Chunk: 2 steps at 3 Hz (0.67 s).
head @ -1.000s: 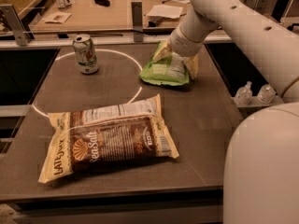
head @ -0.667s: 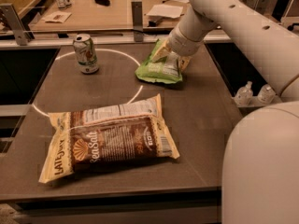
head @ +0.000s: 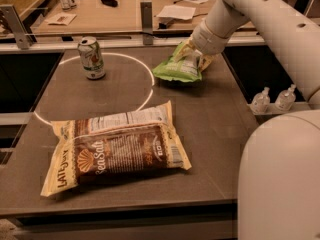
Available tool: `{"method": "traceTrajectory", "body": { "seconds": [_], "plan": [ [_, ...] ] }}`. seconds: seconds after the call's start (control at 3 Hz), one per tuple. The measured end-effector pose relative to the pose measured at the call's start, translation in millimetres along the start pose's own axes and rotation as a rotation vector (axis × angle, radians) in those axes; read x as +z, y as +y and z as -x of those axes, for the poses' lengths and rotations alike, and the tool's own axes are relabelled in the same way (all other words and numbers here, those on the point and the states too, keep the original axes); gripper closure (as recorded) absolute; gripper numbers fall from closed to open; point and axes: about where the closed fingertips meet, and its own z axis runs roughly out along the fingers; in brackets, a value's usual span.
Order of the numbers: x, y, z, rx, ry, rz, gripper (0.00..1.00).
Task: Move green rice chip bag near brown chip bag
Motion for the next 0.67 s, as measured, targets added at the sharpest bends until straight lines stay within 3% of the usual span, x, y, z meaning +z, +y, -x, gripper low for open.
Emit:
{"method": "traceTrajectory", "body": {
  "seconds": [0.67],
  "plan": [
    [-33,24,64,0.021,-0.144,0.004,1.0]
  ]
}}
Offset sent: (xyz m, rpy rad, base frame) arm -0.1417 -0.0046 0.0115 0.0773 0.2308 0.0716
